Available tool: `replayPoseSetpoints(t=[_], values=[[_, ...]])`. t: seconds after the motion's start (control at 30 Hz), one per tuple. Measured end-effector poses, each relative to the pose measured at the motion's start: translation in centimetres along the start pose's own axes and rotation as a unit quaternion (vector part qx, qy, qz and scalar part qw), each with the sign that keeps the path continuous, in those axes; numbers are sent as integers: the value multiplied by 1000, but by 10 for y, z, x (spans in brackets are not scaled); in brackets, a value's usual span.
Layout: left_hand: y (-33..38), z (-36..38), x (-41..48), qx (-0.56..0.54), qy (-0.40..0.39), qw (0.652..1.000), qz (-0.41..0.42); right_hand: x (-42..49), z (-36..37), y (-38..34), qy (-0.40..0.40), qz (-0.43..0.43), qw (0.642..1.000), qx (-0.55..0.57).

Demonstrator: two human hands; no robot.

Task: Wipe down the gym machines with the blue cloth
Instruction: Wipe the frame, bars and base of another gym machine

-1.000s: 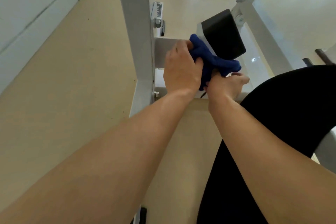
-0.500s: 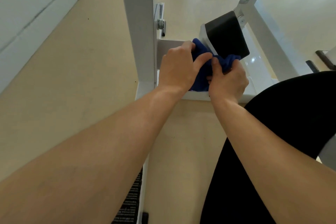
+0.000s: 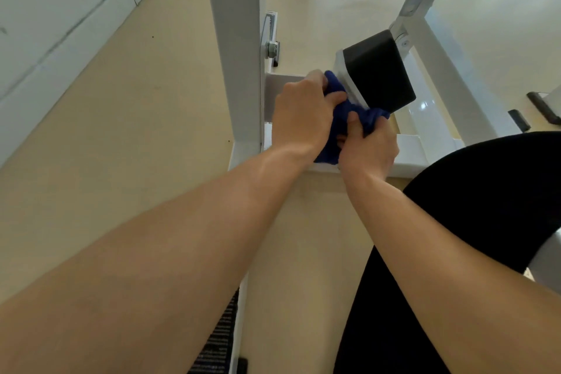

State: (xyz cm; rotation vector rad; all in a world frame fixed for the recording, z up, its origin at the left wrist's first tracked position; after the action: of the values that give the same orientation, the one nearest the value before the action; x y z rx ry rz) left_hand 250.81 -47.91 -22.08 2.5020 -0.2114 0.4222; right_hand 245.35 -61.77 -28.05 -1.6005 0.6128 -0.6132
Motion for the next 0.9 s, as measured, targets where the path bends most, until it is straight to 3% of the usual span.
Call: replayPoseSetpoints(t=[0.13, 0.3, 0.47, 0.63, 0.9], values=[[5, -13, 5, -13, 39, 999, 11, -3, 1, -12, 14, -51, 999, 10], [-2, 1, 0, 13, 13, 1000, 0, -2, 2, 7, 19, -6, 1000, 16], [-17, 29, -20, -23, -16, 997, -78, -3, 0, 35, -13, 38, 999, 21], [-31, 56, -30, -10, -68, 992, -108, 1, 0, 47, -36, 55, 997, -36], [-37, 70, -31, 92, -163, 981, -50, 7, 5, 52, -77, 112, 975, -175]])
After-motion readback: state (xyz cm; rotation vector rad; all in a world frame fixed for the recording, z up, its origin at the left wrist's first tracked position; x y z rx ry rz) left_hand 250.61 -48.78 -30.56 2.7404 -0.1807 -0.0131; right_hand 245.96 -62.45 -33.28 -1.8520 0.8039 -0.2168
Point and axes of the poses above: each hand's wrist, its own x-axis towards the middle knuckle, its own z-axis out of the palm, y = z × x, the point moved 7 cm from there along x, towards the middle knuckle, and after that the axes turned 15 degrees about x, right-handed, at the moved point
